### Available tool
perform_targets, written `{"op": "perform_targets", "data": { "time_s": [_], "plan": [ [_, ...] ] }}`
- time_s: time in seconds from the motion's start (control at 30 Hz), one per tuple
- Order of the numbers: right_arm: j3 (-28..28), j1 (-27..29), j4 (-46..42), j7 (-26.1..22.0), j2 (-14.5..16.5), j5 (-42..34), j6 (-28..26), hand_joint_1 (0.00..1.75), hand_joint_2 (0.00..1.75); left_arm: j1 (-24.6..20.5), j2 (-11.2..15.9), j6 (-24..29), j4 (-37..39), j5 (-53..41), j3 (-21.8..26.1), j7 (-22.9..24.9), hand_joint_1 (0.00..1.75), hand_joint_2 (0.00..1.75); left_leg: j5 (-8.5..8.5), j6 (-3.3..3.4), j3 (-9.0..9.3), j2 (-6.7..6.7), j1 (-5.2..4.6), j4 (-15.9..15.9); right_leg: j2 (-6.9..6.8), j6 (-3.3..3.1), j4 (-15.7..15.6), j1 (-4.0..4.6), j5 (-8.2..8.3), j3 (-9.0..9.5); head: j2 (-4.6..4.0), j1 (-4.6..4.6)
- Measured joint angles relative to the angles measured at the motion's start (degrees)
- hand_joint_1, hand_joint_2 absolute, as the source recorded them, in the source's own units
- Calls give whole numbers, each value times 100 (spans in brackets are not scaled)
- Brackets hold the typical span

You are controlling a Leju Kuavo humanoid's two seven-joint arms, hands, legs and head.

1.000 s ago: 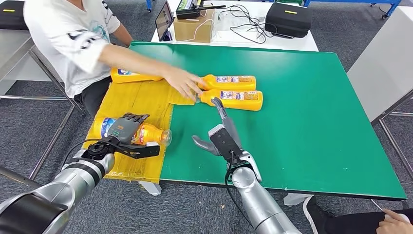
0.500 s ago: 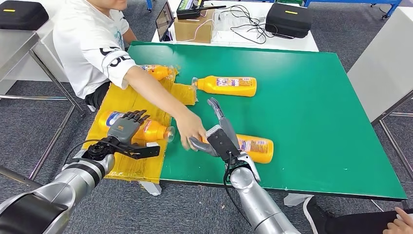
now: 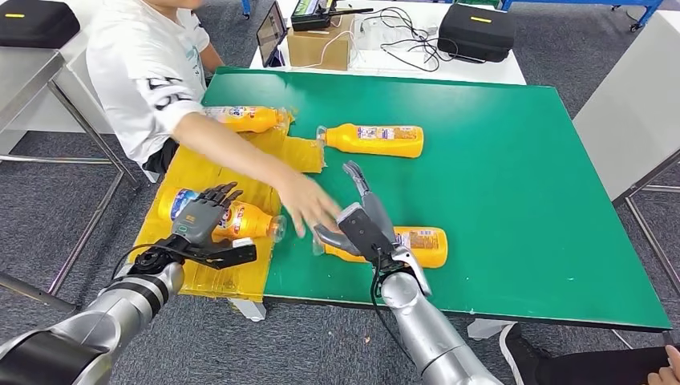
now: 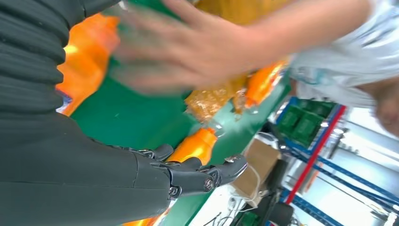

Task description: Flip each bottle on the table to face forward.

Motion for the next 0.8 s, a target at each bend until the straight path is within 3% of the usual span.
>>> {"op": "perform_targets", "data": {
  "time_s": [0.3,0.47,0.6,0.7,0.8],
  "plan": [
    [142,-123,398,436,-191,627,-223,0,175,207,-57,89,-81,306,458,-337,0,175,0,0,-3,-3,-1,1,-2,1,-1,0,0,-3,1,-1],
    [230,-269,753,809,-363,1280,-282,0,175,394,-123,-123,-255,1192,881,-1144,0,175,0,0,-6,-3,0,1,-3,1,-1,0,0,-8,1,-1],
    [279,-370,1074,1112,-597,1878,-306,0,175,813,-226,-836,-1027,2968,1267,-1490,0,175,0,1,-10,-3,-2,3,-3,1,-4,-2,1,-11,1,1],
    [295,-365,1173,1356,-809,2214,-290,0,175,1110,-364,-1776,-1708,4206,1447,-1517,0,175,-1,3,-16,-7,-3,4,-5,2,-9,-4,1,-14,0,0],
    [300,-308,1185,1562,-1031,2460,-217,0,175,1258,-566,-2494,-2164,4789,1671,-1528,0,175,-2,4,-23,-13,-5,4,-12,4,-10,-5,2,-17,0,1]
  ]
}}
